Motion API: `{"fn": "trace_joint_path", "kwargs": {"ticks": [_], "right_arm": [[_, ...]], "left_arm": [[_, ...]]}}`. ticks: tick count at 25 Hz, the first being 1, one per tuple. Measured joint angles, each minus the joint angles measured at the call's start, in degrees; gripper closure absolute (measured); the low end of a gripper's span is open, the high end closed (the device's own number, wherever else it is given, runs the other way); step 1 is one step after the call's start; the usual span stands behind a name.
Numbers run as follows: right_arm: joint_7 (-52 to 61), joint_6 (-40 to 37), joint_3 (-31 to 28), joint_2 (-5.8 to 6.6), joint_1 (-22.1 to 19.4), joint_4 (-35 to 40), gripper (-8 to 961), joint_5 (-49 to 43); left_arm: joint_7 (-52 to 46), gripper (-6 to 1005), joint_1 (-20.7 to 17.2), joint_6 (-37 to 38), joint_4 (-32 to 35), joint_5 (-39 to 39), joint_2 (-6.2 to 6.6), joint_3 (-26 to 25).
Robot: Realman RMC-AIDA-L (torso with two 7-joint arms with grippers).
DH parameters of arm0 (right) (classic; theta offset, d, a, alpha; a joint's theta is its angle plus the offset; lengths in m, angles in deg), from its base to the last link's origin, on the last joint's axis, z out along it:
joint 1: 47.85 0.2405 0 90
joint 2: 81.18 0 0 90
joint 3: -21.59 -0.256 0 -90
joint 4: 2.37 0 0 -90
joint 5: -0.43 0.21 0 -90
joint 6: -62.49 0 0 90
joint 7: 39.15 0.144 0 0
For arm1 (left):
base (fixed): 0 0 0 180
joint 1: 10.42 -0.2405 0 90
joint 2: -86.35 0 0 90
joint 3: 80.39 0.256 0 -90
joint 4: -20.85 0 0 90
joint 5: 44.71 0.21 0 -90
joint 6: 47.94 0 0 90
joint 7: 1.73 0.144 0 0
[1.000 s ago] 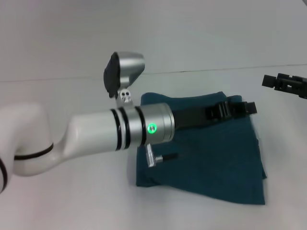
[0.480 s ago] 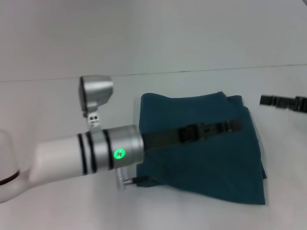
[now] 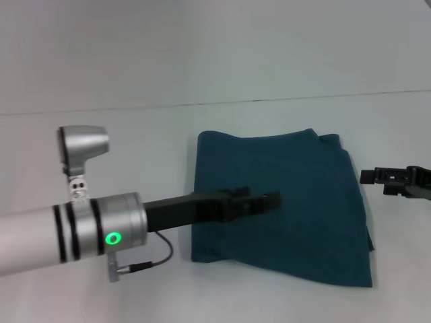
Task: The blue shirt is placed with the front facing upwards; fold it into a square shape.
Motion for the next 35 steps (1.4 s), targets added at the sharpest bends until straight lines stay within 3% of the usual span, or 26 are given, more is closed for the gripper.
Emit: {"fn": "trace_joint_path", "kwargs": {"ticks": [6,13,35], "right_arm": [[0.9,1.6,0.2,0.51,0.8,-3.1,44,-0.3],[1.8,1.3,1.2,0.12,1.4,-3.6,44,-1.7],[1.8,1.2,3.9,-0.47,1.4,-6.0,43,-1.7]], "left_arm": [[1.3,62,-3.1,1.0,3.0,4.9,0.04,-3.8],[1.8,64,-3.5,2.4,3.3,9.5,0.39,-7.7],[1.8,69,-3.6,0.7,2.8,9.9,-0.07,-8.3]]}}
